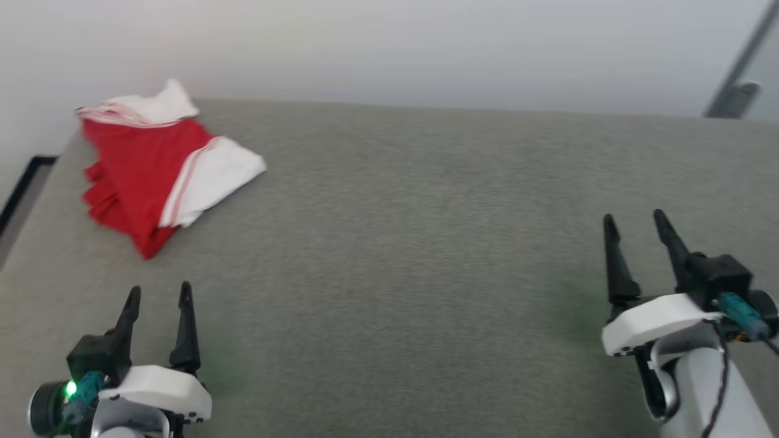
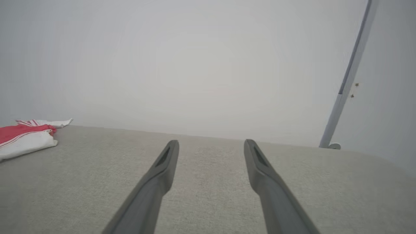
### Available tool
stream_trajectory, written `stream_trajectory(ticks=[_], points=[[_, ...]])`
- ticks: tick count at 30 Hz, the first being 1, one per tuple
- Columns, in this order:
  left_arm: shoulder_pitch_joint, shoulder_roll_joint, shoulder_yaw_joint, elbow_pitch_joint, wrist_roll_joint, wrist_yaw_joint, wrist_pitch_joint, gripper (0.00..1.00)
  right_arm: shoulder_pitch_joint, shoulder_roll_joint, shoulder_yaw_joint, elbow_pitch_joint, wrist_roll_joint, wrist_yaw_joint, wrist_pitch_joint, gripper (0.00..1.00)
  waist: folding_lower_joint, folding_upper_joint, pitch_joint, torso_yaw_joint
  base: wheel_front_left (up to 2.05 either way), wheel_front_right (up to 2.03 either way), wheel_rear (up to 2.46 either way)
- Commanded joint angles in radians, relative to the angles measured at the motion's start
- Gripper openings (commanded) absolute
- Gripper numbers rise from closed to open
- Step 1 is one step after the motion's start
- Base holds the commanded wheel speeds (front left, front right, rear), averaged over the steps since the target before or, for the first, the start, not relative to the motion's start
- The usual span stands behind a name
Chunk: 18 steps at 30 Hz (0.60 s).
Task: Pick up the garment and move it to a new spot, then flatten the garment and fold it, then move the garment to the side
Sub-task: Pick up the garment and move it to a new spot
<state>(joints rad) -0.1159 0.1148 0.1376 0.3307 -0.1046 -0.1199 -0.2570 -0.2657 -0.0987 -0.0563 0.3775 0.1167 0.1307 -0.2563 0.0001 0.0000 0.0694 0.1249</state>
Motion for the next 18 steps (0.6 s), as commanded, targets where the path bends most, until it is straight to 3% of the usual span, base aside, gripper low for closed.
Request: stream_trajectory(ticks=[1,11,18], points=[[0.014,-0.006,0.011,-0.006,0.017,0.006,-0.011,1.00,-0.016,0.003,0.016,0.007,-0.020,0.000,-0.011,1.00,-0.0001,0.0000,0.003,0.049,0.00,0.00,0.00],[0.068,-0.046,0.053,-0.056,0.022,0.023,-0.009,1.00,-0.034,0.016,0.145,0.041,0.017,0.000,-0.010,1.00,-0.0001,0.0000,0.008,0.204,0.00,0.00,0.00],[0.092,-0.059,0.073,-0.086,0.001,0.029,-0.008,1.00,-0.044,0.020,0.218,0.063,0.039,0.000,-0.010,1.00,-0.0001,0.0000,0.006,0.274,0.00,0.00,0.00]])
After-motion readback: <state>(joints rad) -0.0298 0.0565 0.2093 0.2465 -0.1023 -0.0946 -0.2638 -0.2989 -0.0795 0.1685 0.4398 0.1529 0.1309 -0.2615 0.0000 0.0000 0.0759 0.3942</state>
